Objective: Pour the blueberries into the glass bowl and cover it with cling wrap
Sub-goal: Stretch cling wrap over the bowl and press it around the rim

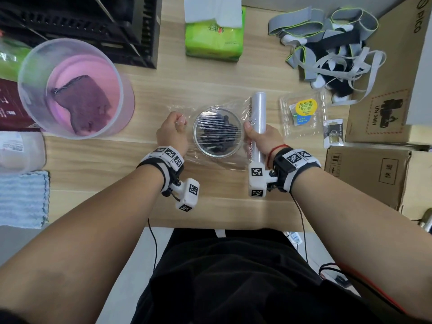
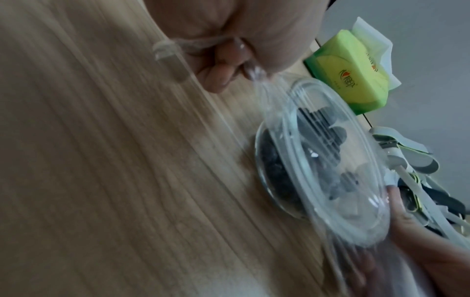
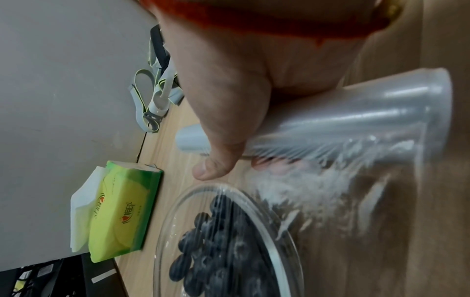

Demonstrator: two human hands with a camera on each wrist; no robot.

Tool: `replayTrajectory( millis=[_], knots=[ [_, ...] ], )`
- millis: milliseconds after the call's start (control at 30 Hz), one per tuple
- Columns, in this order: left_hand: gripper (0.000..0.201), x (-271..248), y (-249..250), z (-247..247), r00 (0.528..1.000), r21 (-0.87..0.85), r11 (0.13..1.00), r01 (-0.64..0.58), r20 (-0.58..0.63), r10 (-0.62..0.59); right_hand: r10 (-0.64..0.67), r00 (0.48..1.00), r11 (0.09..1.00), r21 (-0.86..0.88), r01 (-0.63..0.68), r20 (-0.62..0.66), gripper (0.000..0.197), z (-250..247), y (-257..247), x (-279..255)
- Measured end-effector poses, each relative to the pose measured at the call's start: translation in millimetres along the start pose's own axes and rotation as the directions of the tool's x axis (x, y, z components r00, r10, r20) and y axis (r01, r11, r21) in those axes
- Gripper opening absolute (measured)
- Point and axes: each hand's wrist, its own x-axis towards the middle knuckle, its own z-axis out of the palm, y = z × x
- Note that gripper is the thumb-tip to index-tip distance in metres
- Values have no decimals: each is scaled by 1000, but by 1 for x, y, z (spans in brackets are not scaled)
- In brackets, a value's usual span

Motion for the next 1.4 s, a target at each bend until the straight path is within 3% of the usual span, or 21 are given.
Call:
replayTrajectory(
  millis=[167,267,400,500,700,800,867,967,1033,1100,1233,1400],
  knots=[
    [22,2,-2,8,999,42,999,-29,18,28,-9,1000,1000,29,9,-1,53,2,0,2],
    [19,2,1,11,998,166,986,-21,56,12,-4,1000,998,69,6,-20,63,5,0,2],
    [31,2,4,10,995,278,958,-69,88,46,9,999,996,91,-4,-49,62,7,0,2],
    [18,5,4,8,992,266,959,-94,109,67,11,998,996,89,-6,-60,55,8,0,3],
    [11,14,18,-5,988,38,988,147,31,-148,20,998,995,98,-15,-53,45,8,-4,2],
    [16,21,23,-16,946,-37,946,322,36,-321,22,998,995,99,-16,-52,58,9,-2,3],
    [26,25,25,-24,940,-51,938,342,38,-340,17,999,995,104,-12,-49,63,9,-1,4],
    [20,27,43,-33,988,-4,988,151,-9,-151,17,999,994,111,-12,-51,61,8,-1,5],
    [19,24,61,-29,995,4,999,-44,87,43,18,998,994,110,-12,-53,63,9,0,6],
    [23,19,72,-18,962,31,986,-167,224,156,22,998,994,108,-16,-52,64,9,0,6],
    [26,18,74,-4,923,158,941,-299,297,244,14,998,994,106,-8,-57,62,7,2,6],
    [25,24,71,-4,907,159,927,-339,317,277,19,997,996,90,-11,-80,60,-4,6,7]
  ],
)
